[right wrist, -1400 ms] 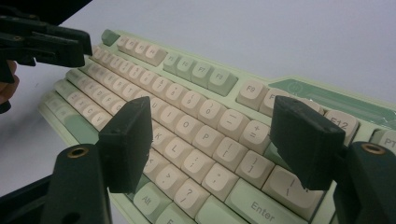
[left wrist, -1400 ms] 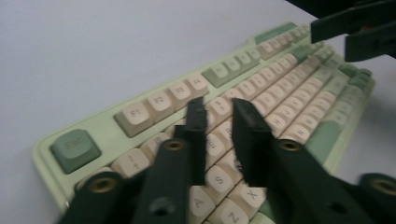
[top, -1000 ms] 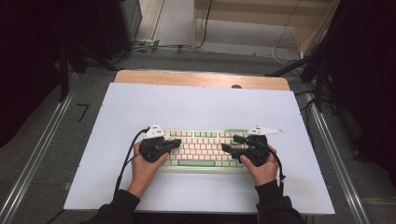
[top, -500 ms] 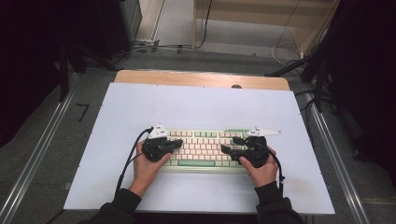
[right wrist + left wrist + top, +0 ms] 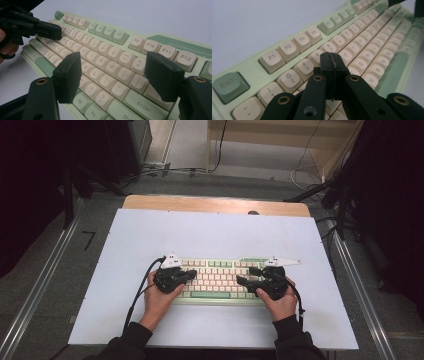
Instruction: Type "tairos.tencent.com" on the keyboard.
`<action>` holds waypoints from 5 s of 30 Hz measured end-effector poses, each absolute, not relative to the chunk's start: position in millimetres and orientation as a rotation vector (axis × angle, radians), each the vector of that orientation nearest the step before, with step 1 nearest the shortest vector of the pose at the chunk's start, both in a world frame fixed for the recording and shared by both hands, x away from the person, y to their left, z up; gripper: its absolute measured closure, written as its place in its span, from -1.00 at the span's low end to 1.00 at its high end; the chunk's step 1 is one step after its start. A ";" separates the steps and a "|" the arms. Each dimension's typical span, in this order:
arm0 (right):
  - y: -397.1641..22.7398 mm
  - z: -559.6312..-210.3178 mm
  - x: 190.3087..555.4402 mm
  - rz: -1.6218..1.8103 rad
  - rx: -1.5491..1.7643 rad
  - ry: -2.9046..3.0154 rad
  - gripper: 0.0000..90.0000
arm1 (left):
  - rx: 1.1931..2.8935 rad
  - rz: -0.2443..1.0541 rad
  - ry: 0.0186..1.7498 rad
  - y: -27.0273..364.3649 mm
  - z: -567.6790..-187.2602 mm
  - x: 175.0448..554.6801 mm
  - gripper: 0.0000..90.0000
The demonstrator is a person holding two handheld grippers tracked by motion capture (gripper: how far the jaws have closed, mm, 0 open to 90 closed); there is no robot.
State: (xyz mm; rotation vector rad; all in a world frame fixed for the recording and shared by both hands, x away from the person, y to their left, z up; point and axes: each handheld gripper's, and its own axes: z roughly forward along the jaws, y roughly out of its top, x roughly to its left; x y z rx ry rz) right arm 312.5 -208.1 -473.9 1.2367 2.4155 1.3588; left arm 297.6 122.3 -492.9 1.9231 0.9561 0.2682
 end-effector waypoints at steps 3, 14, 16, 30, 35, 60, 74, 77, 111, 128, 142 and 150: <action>-208.1 -473.6 312.3 1.363 1.234 2.415 -0.38 | 1.845 0.247 0.938 129.6 -483.0 293.3 0.85; -203.5 -472.7 312.1 1.368 1.208 2.422 -0.33 | 1.724 0.247 1.054 151.3 -477.2 287.2 -0.18; -201.8 -472.2 312.0 1.366 1.190 2.426 -0.29 | 1.709 0.269 1.059 154.9 -476.5 283.7 -0.19; -182.4 -471.0 307.0 1.404 1.069 2.496 0.65 | 1.675 0.270 1.106 164.0 -479.7 265.2 -0.37; -172.5 -471.8 304.4 1.447 1.018 2.542 0.94 | 1.665 0.266 1.112 167.3 -481.1 265.2 -0.38; -136.5 -486.4 302.4 1.289 0.904 2.675 0.95 | 1.689 0.263 1.066 160.0 -484.0 264.3 -0.35; -134.6 -489.2 303.4 1.262 0.903 2.686 0.95 | 1.697 0.260 1.049 158.7 -484.1 263.1 -0.31; -134.1 -489.8 303.4 1.256 0.900 2.684 0.95 | 1.701 0.258 1.048 158.4 -484.8 263.3 -0.31; -185.0 -470.6 317.2 1.506 1.173 2.430 -0.31 | 1.806 0.164 0.899 138.0 -487.3 262.5 1.00; -185.4 -473.4 316.2 1.482 1.174 2.444 -0.31 | 1.920 0.183 0.888 115.6 -499.6 271.7 1.00; -184.9 -473.7 315.8 1.465 1.165 2.445 -0.29 | 1.982 0.203 0.879 111.6 -499.8 271.9 1.00; -184.1 -473.6 315.3 1.453 1.152 2.449 -0.29 | 2.014 0.201 0.877 111.2 -500.0 273.0 1.00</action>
